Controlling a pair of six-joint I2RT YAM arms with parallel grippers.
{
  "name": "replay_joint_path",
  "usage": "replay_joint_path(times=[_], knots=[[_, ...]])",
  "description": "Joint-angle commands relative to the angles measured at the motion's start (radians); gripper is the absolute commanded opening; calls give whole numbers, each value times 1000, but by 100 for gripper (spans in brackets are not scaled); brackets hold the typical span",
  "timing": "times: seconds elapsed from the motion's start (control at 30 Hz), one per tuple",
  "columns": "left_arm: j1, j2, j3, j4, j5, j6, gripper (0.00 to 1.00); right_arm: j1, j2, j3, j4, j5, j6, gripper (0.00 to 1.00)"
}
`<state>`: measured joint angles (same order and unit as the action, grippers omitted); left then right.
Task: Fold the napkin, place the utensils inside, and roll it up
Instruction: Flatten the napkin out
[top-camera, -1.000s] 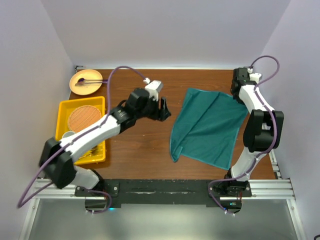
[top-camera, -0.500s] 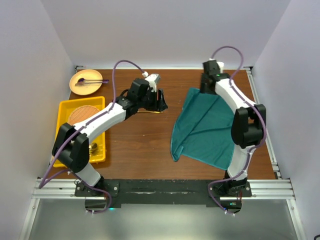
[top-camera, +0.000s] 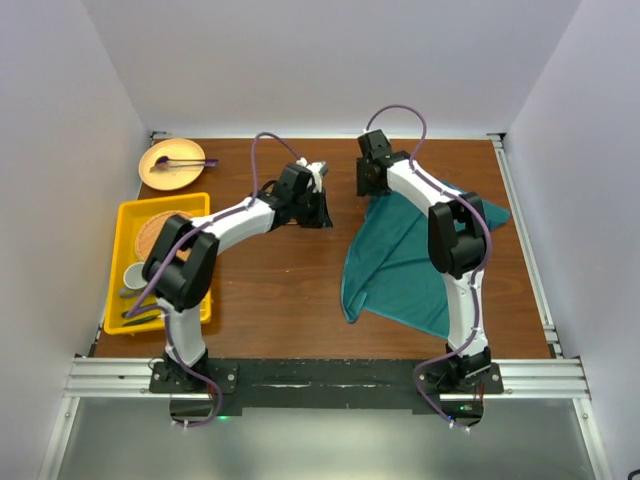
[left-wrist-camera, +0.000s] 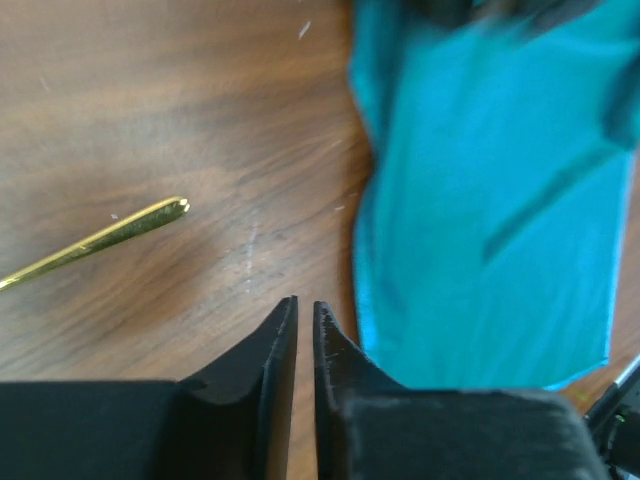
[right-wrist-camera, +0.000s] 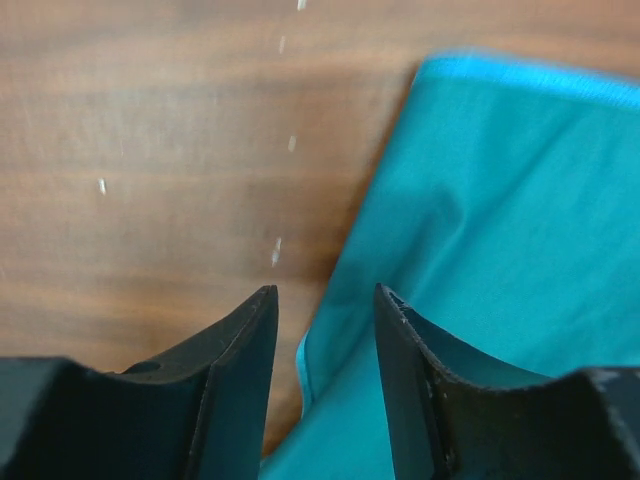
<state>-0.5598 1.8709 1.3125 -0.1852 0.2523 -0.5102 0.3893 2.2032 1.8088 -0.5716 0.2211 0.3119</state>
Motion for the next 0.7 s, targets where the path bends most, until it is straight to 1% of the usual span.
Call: replay_joint_path(times=[0.0,0.03,0.17,0.23,0.3,0.33,0.43,0.53,0.67], knots=[[5,91,54,7,15,-27,6,-13,23,84,13,-8,4,46],[5,105,68,-2,7,-21,0,-18,24,81,21,-14,6,46],[9,155,94,-25,-65,-7,0,-39,29,84,32,-17,21,44],[11,192,116,-37,-91,-8,0,-50,39,99,27,-17,21,45],[23,230,129,-46,-122,-10,0,-53,56,121,23,-16,3,51],[29,243,137,-54,-133,-11,0,-53,62,127,15,-9,-5,57],[73,289,165,-79,-148,-22,0,-53,90,155,-8,-6,-23,63],[112,315,192,-115,-211,-25,0,-53,110,161,-1,-22,-33,63],[176,321,220,-164,-309,-16,0,-53,136,159,4,-48,-16,56]])
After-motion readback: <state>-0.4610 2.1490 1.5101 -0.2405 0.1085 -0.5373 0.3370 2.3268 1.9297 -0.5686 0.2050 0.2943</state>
